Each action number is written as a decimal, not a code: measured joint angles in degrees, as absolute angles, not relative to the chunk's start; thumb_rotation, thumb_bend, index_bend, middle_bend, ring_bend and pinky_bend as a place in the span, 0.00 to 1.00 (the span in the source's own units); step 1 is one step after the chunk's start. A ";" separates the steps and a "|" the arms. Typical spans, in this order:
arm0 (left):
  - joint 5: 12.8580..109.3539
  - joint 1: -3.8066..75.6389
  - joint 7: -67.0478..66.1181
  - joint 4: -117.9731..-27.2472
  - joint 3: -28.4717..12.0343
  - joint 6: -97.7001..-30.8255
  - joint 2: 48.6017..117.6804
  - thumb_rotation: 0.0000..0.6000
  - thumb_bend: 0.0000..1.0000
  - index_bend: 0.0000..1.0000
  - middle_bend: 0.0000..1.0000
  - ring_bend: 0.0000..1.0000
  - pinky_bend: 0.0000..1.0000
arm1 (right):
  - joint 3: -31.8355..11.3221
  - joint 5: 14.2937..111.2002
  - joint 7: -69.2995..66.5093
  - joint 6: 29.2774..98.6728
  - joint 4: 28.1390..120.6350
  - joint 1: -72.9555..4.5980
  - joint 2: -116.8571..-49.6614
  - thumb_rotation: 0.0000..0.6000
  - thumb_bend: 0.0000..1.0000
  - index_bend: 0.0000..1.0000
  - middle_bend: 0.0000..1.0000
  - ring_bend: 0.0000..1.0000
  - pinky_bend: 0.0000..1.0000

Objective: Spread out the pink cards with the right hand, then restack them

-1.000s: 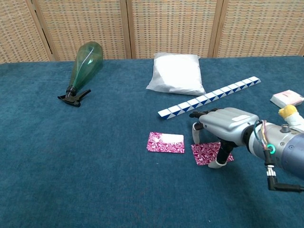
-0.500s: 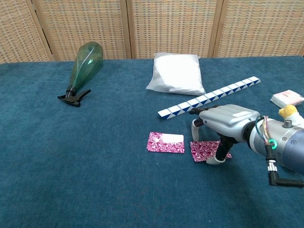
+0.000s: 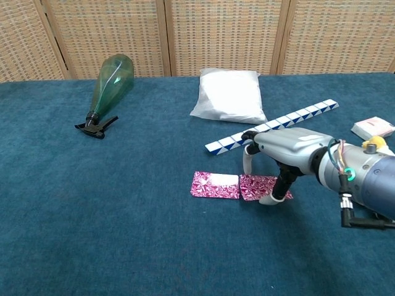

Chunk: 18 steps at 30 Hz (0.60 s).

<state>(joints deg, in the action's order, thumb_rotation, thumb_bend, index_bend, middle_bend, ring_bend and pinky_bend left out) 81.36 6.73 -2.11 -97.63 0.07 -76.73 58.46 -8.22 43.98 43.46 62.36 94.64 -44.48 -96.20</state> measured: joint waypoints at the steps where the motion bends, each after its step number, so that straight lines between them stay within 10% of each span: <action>1: 81.37 6.73 -2.10 -97.63 0.08 -76.73 58.45 1.00 0.22 0.00 0.00 0.00 0.00 | -8.36 43.80 43.65 62.49 94.87 -44.62 -96.25 1.00 0.26 0.47 0.00 0.00 0.04; 18: 81.30 6.82 -1.22 -97.61 0.08 -76.39 58.24 1.00 0.22 0.00 0.00 0.00 0.00 | -13.98 33.80 51.36 65.87 93.06 -51.34 -103.68 1.00 0.26 0.47 0.00 0.00 0.04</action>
